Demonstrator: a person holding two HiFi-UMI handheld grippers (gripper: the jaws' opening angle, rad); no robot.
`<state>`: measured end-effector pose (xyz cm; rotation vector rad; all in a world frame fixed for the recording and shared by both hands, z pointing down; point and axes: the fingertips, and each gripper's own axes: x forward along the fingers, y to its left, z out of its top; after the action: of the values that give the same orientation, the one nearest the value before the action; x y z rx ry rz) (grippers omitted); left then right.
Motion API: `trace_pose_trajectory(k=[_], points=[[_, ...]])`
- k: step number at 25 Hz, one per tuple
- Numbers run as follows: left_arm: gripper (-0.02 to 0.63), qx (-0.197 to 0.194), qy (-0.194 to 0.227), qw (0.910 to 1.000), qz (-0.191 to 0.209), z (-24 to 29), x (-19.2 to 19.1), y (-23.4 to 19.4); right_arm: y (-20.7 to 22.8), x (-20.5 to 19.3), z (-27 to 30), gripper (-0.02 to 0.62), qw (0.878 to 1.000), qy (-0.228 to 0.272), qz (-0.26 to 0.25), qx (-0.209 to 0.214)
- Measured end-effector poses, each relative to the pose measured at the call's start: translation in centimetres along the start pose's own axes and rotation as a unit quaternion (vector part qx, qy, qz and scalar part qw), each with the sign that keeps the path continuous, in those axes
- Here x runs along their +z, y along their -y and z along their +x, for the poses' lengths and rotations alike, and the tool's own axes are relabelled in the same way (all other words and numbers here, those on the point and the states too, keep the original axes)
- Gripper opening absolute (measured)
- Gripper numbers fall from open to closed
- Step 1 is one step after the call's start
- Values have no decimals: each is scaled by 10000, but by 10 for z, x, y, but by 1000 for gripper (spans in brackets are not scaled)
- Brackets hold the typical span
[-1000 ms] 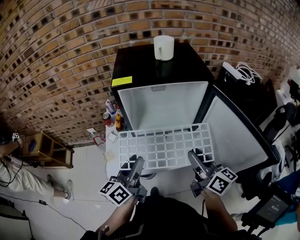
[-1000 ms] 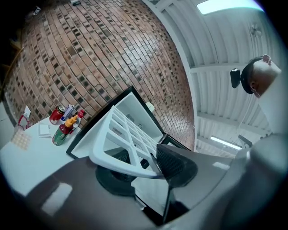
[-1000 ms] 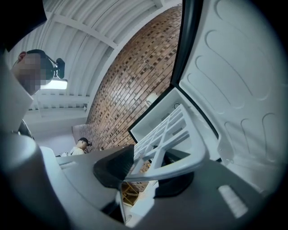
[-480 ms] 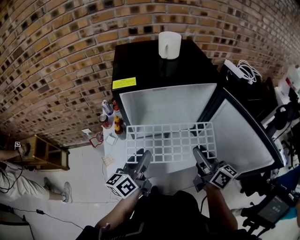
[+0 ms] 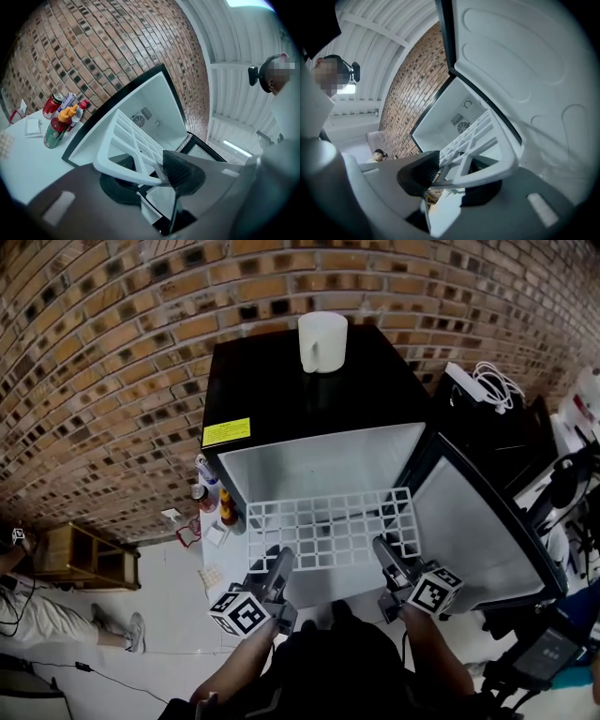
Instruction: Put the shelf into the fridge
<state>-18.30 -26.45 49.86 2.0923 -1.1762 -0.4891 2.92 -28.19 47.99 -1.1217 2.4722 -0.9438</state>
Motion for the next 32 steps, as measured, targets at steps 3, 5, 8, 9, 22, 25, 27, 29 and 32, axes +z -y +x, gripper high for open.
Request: trace_pose_trajectory(k=[3,5,8,9,22,25,27,29,32], points=[[137,88,5,10000,-6,7,1,-6,9,0,8,144,10000,-70,61,20],[137,139,-12,9999,-32,9,-3,-11,16,-3,10,144,9999,-122,99,9],[137,251,-15,9996,-84,11,-10,-17,28,-9,13,144,9997,-197,148,55],[137,290,-10,9995,-92,11,-11,-19,30,-10,16,144,9996,-233,174,64],[137,486,-200,9984,-201,30,-23,-40,60,-20,28,144,9983,-378,435,-81],[137,538,-172,9981,-239,30,-19,-46,61,-21,36,144,9983,-403,418,-87],[137,576,-145,9979,-270,33,-19,-49,64,-19,39,144,9982,-435,402,-93],[137,580,-131,9978,-296,36,-20,-49,67,-16,41,144,9982,-452,385,-105],[137,627,-135,9973,-367,37,-19,-53,67,-17,45,144,9978,-501,408,-132]])
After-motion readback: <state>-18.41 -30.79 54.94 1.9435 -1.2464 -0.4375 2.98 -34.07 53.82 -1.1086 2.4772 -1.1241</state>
